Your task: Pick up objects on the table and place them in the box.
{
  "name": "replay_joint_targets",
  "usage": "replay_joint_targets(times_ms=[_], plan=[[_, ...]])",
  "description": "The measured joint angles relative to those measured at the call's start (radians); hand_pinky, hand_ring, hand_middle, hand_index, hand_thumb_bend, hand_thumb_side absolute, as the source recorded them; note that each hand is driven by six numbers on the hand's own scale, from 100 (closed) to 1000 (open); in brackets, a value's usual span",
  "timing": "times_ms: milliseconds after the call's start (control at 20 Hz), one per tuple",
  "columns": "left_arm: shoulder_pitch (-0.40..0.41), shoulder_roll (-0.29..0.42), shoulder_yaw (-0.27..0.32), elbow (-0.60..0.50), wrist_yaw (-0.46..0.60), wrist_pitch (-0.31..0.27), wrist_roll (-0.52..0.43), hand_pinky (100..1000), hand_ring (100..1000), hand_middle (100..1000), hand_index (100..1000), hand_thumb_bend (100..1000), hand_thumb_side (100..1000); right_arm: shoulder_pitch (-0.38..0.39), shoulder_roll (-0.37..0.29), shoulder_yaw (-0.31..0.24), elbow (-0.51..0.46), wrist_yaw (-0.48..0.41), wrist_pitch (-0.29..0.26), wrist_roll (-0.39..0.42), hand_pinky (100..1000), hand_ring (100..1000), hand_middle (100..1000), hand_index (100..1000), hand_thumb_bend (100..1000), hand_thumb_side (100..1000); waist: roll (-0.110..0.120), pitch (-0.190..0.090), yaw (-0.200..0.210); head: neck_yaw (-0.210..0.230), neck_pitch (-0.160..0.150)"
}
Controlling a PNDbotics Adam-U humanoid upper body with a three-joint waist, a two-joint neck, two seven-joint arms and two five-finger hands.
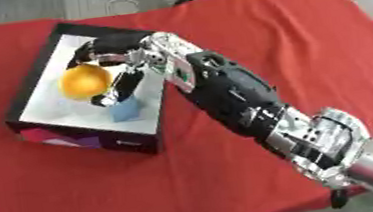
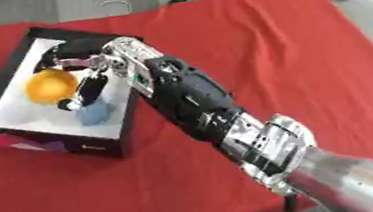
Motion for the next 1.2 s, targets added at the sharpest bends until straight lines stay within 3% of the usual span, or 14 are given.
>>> replay_joint_targets(times_ms=[200, 400, 550, 700, 850, 1000, 1050, 1100, 1150, 1200], plan=[[0.001, 0.0, 0.0, 0.0, 0.0, 0.0, -0.001, 864, 745, 756, 861, 219, 670, 0.0, -0.003, -0.009, -0.007, -0.021, 0.005, -0.001, 992, 966, 848, 923, 383, 416, 0.0, 0.0, -0.001, 0.0, 0.0], [0.004, 0.0, 0.0, 0.0, 0.0, 0.0, -0.001, 863, 745, 756, 861, 220, 669, -0.001, -0.019, -0.016, -0.032, -0.074, 0.024, 0.0, 997, 966, 836, 914, 308, 391, 0.0, 0.0, -0.004, 0.0, 0.0], [0.009, 0.0, 0.0, 0.0, 0.0, 0.0, -0.001, 863, 745, 756, 861, 221, 665, -0.001, -0.039, -0.027, -0.074, -0.153, 0.049, 0.008, 997, 962, 829, 907, 261, 317, 0.0, 0.0, -0.007, 0.001, 0.0], [0.011, 0.0, 0.0, 0.0, 0.0, -0.002, 0.003, 863, 745, 755, 861, 221, 663, -0.014, -0.087, -0.044, -0.156, -0.277, 0.097, 0.014, 994, 958, 824, 902, 221, 260, 0.0, 0.0, -0.012, 0.006, 0.0], [0.017, 0.0, 0.001, 0.001, -0.001, -0.001, 0.008, 863, 745, 754, 860, 219, 665, -0.018, -0.159, -0.061, -0.263, -0.425, 0.166, 0.021, 997, 951, 808, 885, 107, 215, 0.0, 0.0, -0.019, 0.014, 0.0], [0.02, 0.0, 0.001, 0.005, -0.002, -0.001, 0.01, 863, 745, 754, 859, 219, 666, -0.013, -0.248, -0.088, -0.37, -0.605, 0.242, 0.023, 1000, 948, 794, 869, 100, 164, 0.0, 0.0, -0.027, 0.027, 0.0], [0.021, 0.001, 0.001, 0.007, -0.004, -0.001, 0.01, 863, 745, 754, 859, 219, 666, -0.003, -0.279, -0.101, -0.404, -0.668, 0.267, 0.019, 1000, 945, 789, 862, 100, 177, 0.0, 0.0, -0.031, 0.032, 0.0], [0.023, 0.002, 0.001, 0.007, -0.006, -0.001, 0.01, 863, 745, 753, 859, 218, 666, 0.011, -0.312, -0.115, -0.436, -0.733, 0.292, 0.01, 1000, 942, 785, 855, 100, 248, 0.0, 0.0, -0.035, 0.039, 0.0], [0.024, 0.005, 0.001, 0.009, -0.008, -0.001, 0.01, 863, 745, 754, 859, 217, 666, 0.028, -0.347, -0.131, -0.467, -0.799, 0.317, -0.002, 1000, 941, 781, 852, 100, 204, 0.0, 0.0, -0.038, 0.045, 0.0], [0.024, 0.006, 0.001, 0.011, -0.009, -0.001, 0.009, 863, 744, 754, 859, 215, 666, 0.047, -0.382, -0.147, -0.495, -0.861, 0.34, -0.018, 1000, 940, 776, 844, 100, 257, 0.0, 0.0, -0.041, 0.051, 0.0]])
